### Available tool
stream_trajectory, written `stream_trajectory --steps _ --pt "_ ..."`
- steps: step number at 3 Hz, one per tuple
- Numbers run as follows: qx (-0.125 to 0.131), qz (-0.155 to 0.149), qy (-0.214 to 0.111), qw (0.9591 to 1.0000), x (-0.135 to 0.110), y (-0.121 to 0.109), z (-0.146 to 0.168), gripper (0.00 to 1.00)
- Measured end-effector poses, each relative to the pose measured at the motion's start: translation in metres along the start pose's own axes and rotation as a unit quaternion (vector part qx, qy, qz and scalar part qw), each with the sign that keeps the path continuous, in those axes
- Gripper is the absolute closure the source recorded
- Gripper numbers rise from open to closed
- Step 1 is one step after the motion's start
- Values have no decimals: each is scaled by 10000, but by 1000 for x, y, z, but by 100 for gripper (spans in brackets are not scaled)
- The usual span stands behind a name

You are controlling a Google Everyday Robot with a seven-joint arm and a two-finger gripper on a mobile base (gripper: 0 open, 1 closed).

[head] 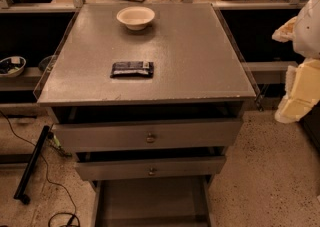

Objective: Place rxbar blueberry into bottom drawer

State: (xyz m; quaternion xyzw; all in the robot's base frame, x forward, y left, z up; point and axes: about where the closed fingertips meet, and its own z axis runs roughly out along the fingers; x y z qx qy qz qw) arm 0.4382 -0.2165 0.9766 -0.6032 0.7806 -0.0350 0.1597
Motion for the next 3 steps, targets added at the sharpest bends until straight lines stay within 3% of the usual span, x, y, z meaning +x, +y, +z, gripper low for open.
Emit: stream_trajectory --steps 1,3 --pt "1 -1 0 10000 0 0 0 0" --pt "-14 -660 -351 9972 -49 -35 -6 0"
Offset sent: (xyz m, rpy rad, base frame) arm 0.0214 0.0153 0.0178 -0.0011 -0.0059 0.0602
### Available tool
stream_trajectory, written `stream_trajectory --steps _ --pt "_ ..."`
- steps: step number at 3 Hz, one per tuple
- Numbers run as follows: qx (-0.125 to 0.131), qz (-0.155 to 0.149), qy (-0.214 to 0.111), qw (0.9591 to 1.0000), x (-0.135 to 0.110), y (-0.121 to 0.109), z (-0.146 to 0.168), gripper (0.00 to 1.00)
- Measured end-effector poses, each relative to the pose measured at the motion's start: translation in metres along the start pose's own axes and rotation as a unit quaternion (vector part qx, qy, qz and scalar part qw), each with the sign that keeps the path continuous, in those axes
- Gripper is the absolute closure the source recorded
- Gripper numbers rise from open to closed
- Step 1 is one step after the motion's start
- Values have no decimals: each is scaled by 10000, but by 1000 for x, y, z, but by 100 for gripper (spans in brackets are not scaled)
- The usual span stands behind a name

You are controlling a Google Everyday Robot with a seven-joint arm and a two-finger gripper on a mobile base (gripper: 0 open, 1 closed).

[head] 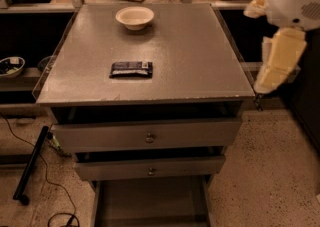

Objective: Place rxbar blueberry into bottom drawer

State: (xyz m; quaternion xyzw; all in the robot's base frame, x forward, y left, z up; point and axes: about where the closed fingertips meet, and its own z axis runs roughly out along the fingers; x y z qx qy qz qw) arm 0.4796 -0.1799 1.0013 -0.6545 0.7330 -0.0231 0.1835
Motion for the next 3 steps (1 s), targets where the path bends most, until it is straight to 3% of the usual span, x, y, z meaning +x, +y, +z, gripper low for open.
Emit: stream_trajectory --steps 2,3 --pt "-325 -531 -590 9963 -43 -29 39 0" --pt "-455 -649 -691 9945 -60 -27 50 0"
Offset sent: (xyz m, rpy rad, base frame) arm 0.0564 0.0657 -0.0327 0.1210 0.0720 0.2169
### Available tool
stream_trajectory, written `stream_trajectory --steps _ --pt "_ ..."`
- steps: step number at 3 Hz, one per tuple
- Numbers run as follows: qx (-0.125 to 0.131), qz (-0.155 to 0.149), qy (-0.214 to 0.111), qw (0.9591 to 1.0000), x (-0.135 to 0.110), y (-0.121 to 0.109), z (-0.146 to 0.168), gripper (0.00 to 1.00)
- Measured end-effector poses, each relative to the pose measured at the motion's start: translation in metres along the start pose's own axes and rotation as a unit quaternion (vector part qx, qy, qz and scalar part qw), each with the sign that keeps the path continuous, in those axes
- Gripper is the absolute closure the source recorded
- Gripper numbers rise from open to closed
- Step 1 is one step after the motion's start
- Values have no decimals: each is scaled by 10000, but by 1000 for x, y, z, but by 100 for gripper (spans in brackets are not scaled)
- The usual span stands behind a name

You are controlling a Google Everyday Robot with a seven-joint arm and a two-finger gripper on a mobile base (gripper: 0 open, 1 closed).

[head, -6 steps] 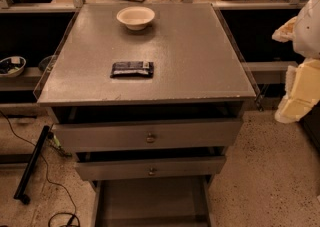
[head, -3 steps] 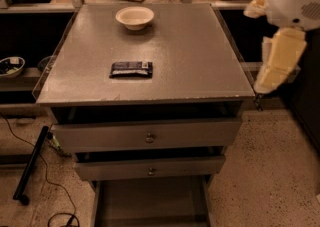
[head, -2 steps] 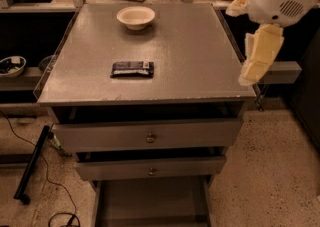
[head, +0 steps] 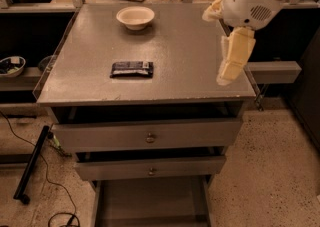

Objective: Place rxbar blueberry into bottom drawer

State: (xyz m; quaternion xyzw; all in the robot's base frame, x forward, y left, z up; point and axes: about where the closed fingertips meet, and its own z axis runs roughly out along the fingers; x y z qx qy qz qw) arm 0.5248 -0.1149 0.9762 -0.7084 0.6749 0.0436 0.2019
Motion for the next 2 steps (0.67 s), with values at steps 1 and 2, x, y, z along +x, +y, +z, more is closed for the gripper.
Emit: stream_trajectory --steps 1,2 --pt "8 -33 12 10000 -3 -4 5 0" --pt "6 -137 61 9999 -13 -17 22 0"
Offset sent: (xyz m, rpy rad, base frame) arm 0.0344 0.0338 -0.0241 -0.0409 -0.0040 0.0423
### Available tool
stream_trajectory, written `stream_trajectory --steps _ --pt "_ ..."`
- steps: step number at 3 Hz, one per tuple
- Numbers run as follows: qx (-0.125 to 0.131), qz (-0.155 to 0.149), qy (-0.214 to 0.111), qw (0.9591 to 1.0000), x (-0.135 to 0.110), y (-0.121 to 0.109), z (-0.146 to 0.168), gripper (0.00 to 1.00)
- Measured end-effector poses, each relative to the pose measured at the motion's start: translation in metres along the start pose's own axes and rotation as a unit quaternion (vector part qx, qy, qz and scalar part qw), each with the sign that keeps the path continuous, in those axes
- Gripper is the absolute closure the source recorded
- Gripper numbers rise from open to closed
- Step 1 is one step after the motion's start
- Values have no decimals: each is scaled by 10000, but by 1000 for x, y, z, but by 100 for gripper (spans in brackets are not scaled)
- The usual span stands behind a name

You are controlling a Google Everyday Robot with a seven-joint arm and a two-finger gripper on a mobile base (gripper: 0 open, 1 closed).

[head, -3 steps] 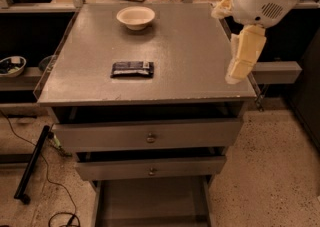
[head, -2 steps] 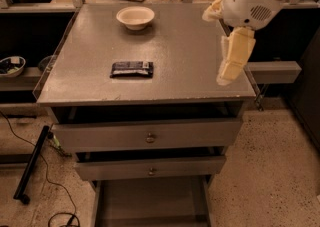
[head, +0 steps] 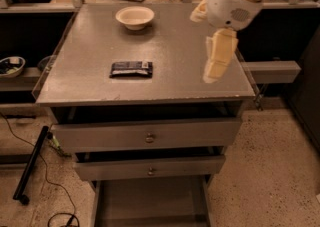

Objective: Place rxbar blueberry into bottom drawer

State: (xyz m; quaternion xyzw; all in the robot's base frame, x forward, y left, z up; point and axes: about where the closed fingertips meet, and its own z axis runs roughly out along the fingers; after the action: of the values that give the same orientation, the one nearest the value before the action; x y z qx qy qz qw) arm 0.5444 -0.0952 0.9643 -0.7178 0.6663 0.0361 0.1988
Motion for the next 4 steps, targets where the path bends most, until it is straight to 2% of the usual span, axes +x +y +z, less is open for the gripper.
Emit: stream_trajectory --steps 1,2,3,4 --pt "-205 -38 51 9998 -11 -21 39 0" --pt "-473 105 172 9987 -6 -37 81 0" --pt "-474 91 152 9987 -8 -39 83 0" --pt "-477 -24 -9 9989 -24 -62 95 0"
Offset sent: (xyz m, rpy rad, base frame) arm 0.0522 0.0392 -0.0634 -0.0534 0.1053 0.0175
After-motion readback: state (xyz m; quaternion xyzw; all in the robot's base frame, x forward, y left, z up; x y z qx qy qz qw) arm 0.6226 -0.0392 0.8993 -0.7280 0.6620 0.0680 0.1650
